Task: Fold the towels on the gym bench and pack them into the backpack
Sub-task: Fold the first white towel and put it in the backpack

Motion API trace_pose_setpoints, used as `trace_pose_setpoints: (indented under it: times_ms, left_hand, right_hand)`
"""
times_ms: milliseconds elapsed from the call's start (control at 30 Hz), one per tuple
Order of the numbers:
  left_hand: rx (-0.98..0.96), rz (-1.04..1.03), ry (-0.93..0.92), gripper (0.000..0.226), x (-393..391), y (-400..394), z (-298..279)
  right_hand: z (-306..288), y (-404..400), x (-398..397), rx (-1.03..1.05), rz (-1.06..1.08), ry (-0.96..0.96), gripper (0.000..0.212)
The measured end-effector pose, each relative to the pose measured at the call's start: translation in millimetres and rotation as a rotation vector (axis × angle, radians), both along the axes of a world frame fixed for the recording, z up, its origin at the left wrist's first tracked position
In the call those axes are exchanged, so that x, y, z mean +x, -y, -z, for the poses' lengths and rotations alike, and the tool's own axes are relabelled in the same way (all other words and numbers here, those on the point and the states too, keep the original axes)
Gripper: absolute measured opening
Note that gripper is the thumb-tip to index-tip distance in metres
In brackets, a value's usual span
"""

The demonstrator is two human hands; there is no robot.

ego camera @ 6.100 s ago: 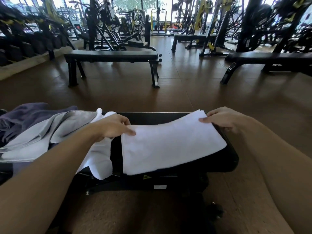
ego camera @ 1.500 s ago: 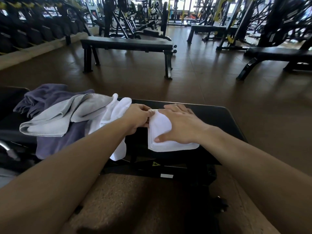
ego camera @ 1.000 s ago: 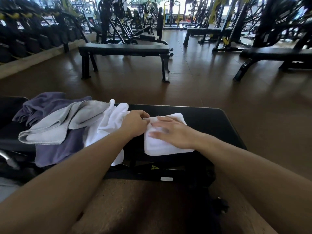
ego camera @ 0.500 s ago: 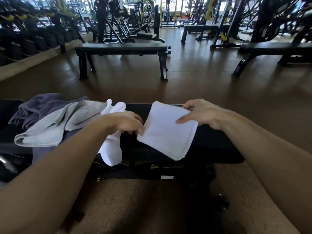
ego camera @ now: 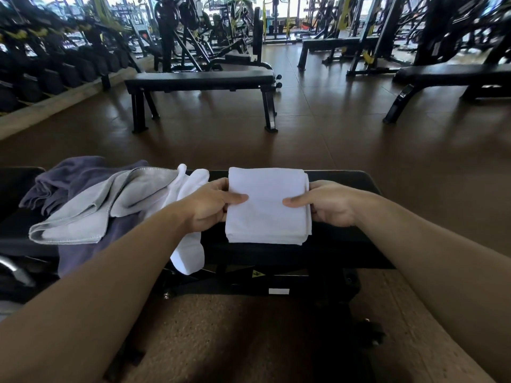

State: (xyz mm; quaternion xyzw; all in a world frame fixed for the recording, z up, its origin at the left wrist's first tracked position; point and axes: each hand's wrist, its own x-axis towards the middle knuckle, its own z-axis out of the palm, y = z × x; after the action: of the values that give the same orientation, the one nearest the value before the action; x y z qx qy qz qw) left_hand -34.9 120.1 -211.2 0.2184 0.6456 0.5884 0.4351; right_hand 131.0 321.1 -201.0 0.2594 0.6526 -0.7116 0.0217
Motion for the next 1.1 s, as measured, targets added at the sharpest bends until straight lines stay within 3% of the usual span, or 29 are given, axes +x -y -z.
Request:
trace_pose_setpoints:
  times_ms: [267,433,533,733,867,1000,1067,1100]
  left_hand:
    - [0.054,0.040,-0.094,0.051,1.1,0.7,0.7]
    - [0.049,-0.006,-0.291,0.031,2.4,0.4,5.2]
    - [0.044,-0.007,-0.316,0.028,7.8,0.1,5.4]
    - [-0.018,0.042,-0.408,0.039,16.3,2.9,-3.1]
    - [-0.068,0.022,-0.347,0.015,21.5,3.9,-11.6]
    - [-0.182,0.026,-0.658,0.041,29.4,3.1,-5.0]
    - [-0.172,0.013,-0.657,0.049,31.8,2.2,-4.2]
    - [-0.181,0.015,-0.667,0.052,32.8,2.1,-5.4]
  right_hand:
    - [6.1,-3.2,-4.9,0.060,0.109,-0.176,0.043]
    - [17.2,-7.3,-4.5,0.196,0.173,-0.253,0.044]
    - [21.7,-9.4,-1.3,0.225,0.134,-0.245,0.039]
    - [25.9,-16.2,0.4,0.293,0.042,-0.205,0.058]
    - [24.5,-15.4,1.8,0.318,0.071,-0.194,0.043]
    - [5.9,-8.5,11.5,0.204,0.006,-0.197,0.023]
    - [1.7,-8.5,14.9,0.476,-0.106,-0.116,0.002]
    - [3.1,-9.4,14.6,0.609,-0.158,-0.085,0.020]
